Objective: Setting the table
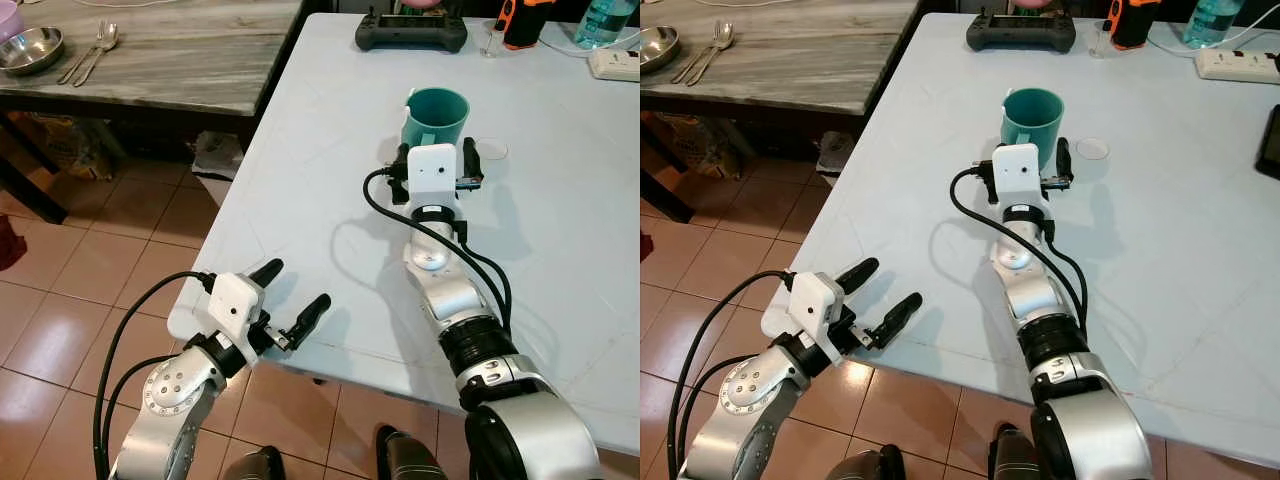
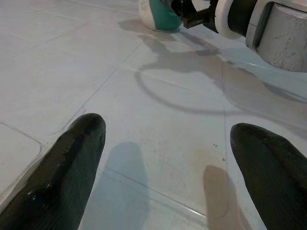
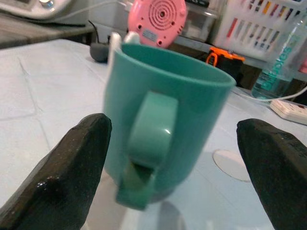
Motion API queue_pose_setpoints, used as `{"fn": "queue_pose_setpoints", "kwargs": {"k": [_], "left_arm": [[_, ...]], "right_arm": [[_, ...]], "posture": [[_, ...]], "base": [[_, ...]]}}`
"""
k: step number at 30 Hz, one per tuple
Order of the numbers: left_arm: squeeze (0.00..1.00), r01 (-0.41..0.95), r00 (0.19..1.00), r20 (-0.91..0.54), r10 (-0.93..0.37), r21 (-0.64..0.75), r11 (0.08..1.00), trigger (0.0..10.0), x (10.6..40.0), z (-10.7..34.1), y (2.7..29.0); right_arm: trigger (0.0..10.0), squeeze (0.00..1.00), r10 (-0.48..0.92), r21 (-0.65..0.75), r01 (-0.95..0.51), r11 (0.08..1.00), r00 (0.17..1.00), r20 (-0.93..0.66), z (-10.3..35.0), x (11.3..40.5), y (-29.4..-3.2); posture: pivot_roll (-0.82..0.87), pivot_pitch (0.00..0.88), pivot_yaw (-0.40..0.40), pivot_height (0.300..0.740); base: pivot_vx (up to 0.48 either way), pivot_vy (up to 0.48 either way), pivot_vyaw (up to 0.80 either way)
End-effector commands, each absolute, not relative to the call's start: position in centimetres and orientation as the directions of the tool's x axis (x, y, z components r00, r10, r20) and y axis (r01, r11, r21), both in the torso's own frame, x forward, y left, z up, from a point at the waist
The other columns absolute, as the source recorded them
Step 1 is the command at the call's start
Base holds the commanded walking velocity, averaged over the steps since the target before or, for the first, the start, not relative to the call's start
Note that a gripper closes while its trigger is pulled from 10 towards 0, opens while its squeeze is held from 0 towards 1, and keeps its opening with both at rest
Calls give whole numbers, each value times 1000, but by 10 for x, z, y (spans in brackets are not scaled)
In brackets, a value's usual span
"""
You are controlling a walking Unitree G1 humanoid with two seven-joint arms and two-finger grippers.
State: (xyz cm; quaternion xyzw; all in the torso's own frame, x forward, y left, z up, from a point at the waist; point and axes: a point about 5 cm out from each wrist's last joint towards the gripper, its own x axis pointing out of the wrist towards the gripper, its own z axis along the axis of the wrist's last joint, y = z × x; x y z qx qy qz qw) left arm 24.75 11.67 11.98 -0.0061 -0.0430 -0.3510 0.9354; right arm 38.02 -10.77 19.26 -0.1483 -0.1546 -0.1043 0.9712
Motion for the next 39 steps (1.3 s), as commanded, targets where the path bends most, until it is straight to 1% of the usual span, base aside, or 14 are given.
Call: {"fn": "queue_pose_setpoints", "kwargs": {"k": [1, 39], "left_arm": [[0, 649, 758, 73, -648, 16, 761, 10000, 247, 118, 120], [0, 637, 768, 76, -636, 15, 770, 10000, 249, 117, 121]], "right_arm": [[0, 0, -143, -255, 238, 937, 929, 341, 194, 380, -101], [0, 0, -151, -225, 229, 947, 936, 317, 188, 382, -102]], "posture": [[-56, 244, 88, 740], [-52, 237, 92, 740]], "base": [[0, 0, 0], [0, 0, 0]]}}
